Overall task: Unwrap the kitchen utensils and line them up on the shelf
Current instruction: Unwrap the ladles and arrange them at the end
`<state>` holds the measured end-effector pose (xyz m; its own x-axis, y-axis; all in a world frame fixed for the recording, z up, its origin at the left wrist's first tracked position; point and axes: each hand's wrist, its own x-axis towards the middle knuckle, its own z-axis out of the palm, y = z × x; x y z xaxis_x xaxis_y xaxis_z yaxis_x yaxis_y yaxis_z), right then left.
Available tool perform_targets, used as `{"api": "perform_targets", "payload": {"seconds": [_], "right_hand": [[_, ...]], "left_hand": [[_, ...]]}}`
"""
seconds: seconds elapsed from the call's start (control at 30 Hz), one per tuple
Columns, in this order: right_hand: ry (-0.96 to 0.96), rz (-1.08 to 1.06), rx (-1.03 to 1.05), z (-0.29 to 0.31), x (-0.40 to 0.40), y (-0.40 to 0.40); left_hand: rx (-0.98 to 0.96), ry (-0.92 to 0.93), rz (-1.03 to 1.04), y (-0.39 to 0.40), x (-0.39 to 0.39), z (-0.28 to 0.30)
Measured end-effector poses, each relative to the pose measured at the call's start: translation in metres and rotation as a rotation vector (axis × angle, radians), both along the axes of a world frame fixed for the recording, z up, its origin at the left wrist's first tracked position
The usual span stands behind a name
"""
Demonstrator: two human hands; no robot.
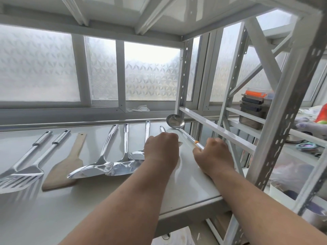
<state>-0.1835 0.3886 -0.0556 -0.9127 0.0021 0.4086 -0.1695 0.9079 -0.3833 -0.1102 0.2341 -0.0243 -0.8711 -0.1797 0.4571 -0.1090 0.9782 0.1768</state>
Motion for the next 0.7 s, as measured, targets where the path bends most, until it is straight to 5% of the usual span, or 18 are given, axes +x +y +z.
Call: {"api": "perform_targets", "payload": {"seconds": [0.3, 0.7], "right_hand": [[0.230, 0.220, 0.061, 0.009, 0.027, 0.001], [0.406, 0.479, 0.124, 0.048, 0.065, -0.014]], "left_hand": [[-0.272, 0.196, -0.050, 0.004, 0.042, 0.011], [-0.433, 0.330, -0.262, -0.113, 0.144, 0.055]]}}
